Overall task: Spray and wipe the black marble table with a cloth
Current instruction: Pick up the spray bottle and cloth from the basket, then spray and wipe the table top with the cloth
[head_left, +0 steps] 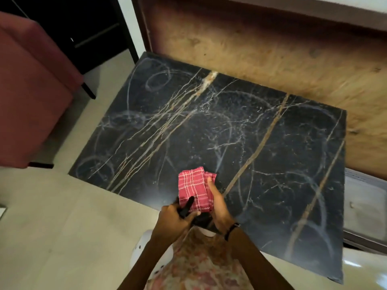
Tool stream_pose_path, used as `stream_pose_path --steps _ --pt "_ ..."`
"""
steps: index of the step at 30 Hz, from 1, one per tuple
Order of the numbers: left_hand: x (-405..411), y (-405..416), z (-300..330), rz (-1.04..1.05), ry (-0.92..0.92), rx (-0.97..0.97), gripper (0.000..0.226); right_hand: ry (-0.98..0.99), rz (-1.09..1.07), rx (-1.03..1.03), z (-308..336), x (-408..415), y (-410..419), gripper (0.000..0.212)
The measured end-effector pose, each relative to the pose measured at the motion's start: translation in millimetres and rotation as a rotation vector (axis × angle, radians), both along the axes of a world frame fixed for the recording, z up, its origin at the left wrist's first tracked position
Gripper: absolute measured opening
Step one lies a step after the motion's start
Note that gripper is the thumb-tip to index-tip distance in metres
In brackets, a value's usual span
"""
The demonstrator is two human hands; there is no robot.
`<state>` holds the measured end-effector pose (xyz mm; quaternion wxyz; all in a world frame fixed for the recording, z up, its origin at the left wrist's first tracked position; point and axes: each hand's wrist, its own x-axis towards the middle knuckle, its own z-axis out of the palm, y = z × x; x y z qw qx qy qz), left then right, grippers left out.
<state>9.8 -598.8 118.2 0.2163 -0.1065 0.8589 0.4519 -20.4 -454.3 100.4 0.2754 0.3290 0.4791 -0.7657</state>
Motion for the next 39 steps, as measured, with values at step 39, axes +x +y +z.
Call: stream_pose_path --steps 39 --pt "-18 -7 8 0.006 -0.250 0.189 0.025 0.032 0.011 -0.084 -35 -13 18 0.065"
